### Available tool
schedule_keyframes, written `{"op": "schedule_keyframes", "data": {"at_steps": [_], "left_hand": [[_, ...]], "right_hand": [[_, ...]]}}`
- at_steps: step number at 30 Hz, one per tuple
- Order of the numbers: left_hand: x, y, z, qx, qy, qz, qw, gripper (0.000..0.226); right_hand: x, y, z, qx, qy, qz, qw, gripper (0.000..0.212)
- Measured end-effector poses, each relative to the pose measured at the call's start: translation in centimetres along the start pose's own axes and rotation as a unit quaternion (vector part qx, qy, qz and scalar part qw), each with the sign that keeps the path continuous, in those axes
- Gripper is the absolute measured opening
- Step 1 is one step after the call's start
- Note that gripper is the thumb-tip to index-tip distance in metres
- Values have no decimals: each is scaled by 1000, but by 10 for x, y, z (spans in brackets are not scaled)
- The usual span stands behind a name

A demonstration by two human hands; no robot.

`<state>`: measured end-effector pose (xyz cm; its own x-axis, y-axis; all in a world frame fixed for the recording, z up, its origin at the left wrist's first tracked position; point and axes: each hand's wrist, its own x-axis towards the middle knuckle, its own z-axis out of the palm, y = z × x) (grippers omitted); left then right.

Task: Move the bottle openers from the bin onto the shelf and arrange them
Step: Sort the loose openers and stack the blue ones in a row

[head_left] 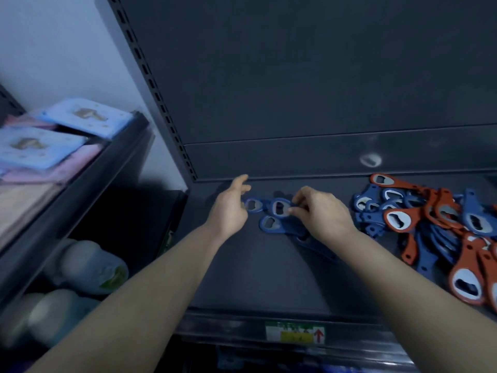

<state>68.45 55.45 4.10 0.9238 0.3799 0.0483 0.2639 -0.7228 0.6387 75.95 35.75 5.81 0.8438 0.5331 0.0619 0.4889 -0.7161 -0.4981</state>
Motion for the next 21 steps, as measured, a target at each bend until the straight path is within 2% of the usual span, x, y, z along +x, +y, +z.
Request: {"op": "schedule_keyframes", "data": {"at_steps": [3,6,10,13,17,21], "left_hand": [[0,-7,-9,6,24,26,999,57],[0,-13,-10,72,-6,52,996,40],[2,-18,-2,124,-22,62,990,30],[4,-18,-5,143,-21,63,988,30],[7,-15,-7,145,-27,48,988,35],[8,-18,-6,84,-18,10,996,31]], "right_hand": [[21,-20,14,23,-15,2,1000,20],[34,-36,29,3,-47,-12,999,20],[19,-31,24,-70,-12,-41,997,46],[-1,-20,11,-125,-42,-20,991,54],[-9,-17,10,-98,-92,-19,991,42],[-7,-24,16,-73,-55,-78,993,34]]}}
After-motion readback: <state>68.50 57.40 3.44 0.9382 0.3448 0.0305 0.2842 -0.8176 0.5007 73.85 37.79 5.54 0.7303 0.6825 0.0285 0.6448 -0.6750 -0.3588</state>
